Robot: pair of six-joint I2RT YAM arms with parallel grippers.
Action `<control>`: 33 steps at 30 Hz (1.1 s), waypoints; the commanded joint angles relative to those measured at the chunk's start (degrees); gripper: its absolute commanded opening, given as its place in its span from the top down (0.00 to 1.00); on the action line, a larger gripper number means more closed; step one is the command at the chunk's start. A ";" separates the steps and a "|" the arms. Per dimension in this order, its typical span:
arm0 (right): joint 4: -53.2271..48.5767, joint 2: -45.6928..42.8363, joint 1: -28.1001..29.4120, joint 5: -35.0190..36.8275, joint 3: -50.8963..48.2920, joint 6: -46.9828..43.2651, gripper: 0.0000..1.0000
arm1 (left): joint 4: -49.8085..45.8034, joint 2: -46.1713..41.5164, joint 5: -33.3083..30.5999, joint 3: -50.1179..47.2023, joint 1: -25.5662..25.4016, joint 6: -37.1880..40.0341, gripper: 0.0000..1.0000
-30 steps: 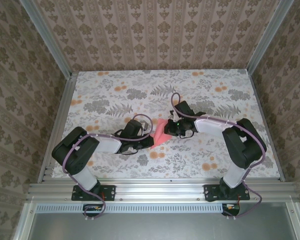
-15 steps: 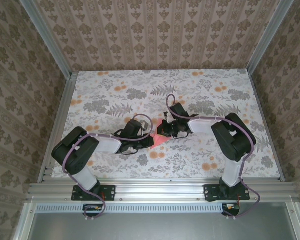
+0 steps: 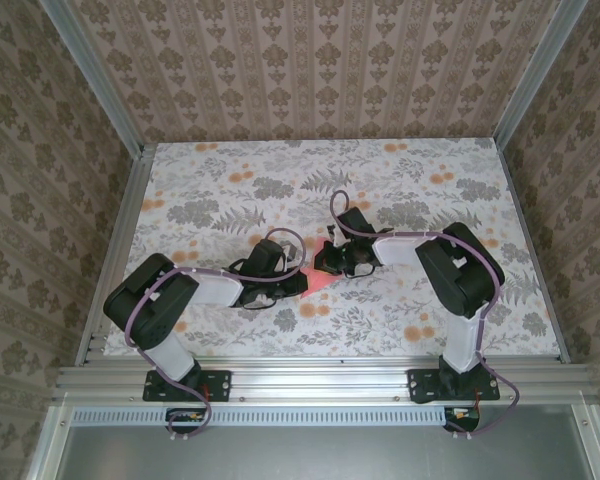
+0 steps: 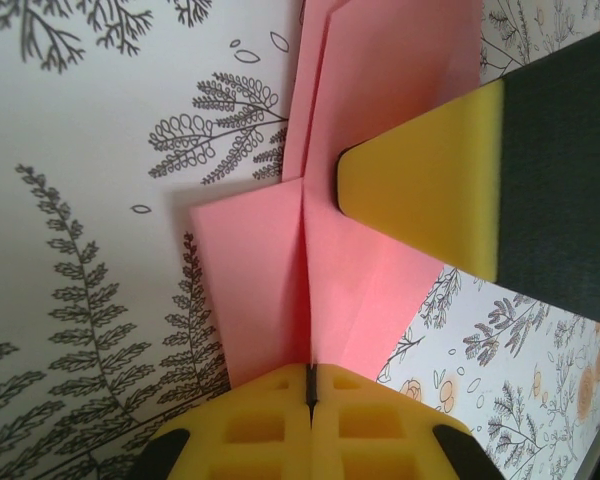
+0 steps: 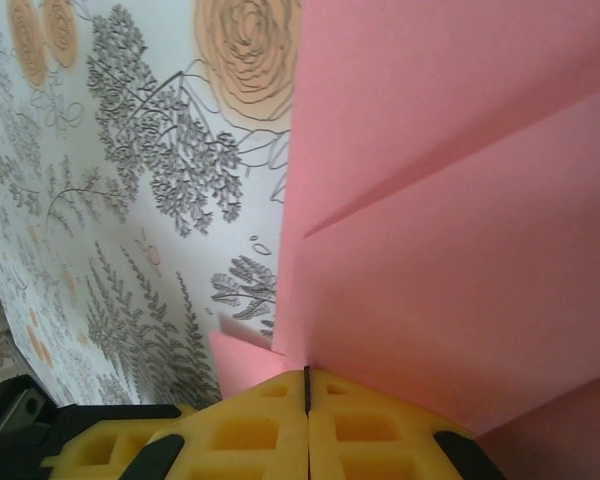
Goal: Fold a paper plane with a square sheet of paper (pick it up from the middle)
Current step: Fourth fold the wing at the center of the table.
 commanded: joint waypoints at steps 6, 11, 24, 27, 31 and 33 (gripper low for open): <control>-5.88 2.62 -0.47 3.88 0.35 -3.28 0.93 | -5.78 0.24 -1.48 -0.37 0.05 0.55 0.97; -7.31 2.72 -0.40 4.32 0.46 -4.01 0.93 | -9.15 -4.29 -2.34 1.08 0.06 0.65 0.78; -7.78 2.75 -0.40 4.40 0.87 -3.86 0.94 | -14.89 -11.46 -0.04 6.56 -2.00 2.90 0.97; -7.74 2.74 -0.40 4.38 0.93 -3.84 0.94 | -12.98 -8.61 0.10 6.43 -2.44 1.63 0.99; -7.54 2.68 -0.39 4.25 0.91 -3.58 0.94 | -10.66 -5.51 -0.66 6.02 -2.46 0.58 1.00; -7.52 2.67 -0.40 4.22 1.11 -3.60 0.94 | -10.30 -4.61 -1.54 5.75 -2.35 0.49 1.00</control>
